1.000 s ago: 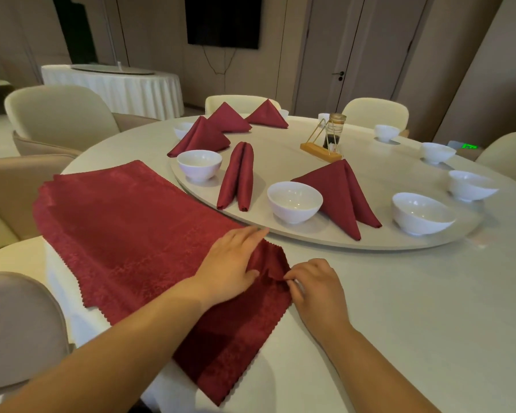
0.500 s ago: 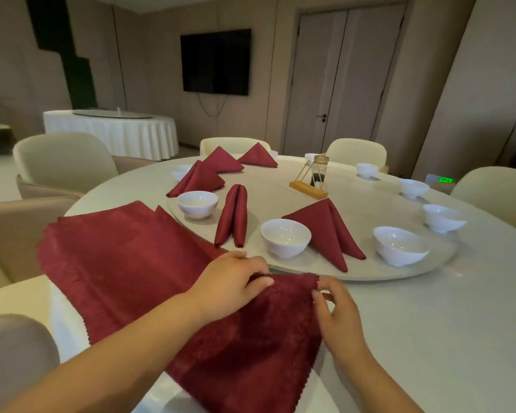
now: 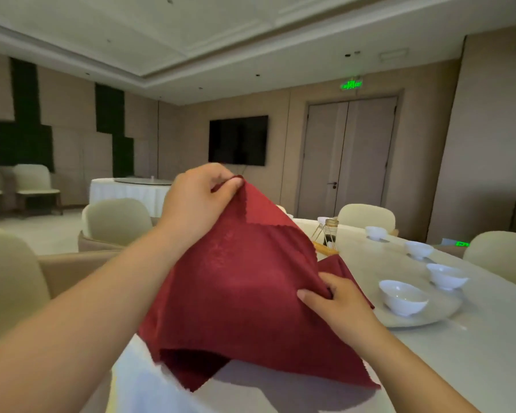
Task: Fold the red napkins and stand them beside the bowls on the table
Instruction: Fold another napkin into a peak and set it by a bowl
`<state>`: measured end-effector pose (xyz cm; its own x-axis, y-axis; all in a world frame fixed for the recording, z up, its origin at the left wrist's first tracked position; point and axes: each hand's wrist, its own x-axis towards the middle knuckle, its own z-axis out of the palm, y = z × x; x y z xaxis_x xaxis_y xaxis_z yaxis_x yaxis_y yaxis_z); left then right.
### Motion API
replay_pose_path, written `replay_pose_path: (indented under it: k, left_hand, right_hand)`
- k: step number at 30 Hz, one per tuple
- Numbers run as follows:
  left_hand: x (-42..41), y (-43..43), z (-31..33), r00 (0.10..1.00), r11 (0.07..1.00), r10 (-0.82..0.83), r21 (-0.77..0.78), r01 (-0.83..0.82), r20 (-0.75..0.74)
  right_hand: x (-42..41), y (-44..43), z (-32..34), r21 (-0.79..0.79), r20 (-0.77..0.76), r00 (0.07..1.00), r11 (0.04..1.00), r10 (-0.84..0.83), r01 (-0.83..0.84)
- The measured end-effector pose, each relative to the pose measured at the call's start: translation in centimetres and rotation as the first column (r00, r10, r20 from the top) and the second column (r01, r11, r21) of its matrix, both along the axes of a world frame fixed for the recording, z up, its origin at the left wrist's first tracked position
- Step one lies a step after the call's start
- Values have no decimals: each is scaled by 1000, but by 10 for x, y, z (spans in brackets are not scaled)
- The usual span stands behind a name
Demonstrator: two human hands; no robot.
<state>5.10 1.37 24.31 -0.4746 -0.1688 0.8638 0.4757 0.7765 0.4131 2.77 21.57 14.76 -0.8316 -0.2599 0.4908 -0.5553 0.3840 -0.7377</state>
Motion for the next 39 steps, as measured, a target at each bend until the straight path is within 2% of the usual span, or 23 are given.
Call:
replay_pose_path:
  k: [3, 6, 9, 12, 15, 19, 22, 26, 31, 39]
  left_hand:
    - [32, -22, 26, 996, 998, 56, -12, -57, -76]
    - [65, -38, 56, 978, 994, 110, 7, -111, -175]
    - [89, -50, 82, 968, 994, 92, 81, -75, -235]
    - [97, -53, 90, 969, 990, 96, 125, -69, -227]
    - [84, -51, 75, 985, 989, 119, 106, -107, -122]
    - [37, -49, 27, 987, 988, 113, 96, -124, 111]
    - [-8, -52, -21, 940, 980, 112, 122, -158, 321]
    - [-56, -51, -81, 864, 976, 130, 91, -198, 486]
    - [-102, -53, -133, 788, 960, 205, 37, -276, 581]
    - [-167, -66, -180, 708, 915, 268, 58, -399, 653]
  right_hand:
    - [12, 1, 35, -128, 35, 999, 992, 11, -7]
    - [34, -2, 76, -245, -1, 991, 960, 137, -133]
    - [56, -3, 109, -271, -36, 972, 934, 234, -235]
    - [58, -4, 119, -266, -18, 960, 924, 280, -275]
    - [43, -6, 108, -207, -10, 981, 960, 194, -191]
    - [4, -2, 67, -1, -94, 995, 1000, 12, -12]
    - [-26, 3, 31, 136, -66, 994, 986, -85, 93]
    - [-62, 8, -12, 267, -45, 982, 945, -183, 189]
    - [-106, 3, -56, 369, 31, 963, 899, -266, 237]
    - [-159, -14, -95, 402, 193, 950, 903, -245, 151]
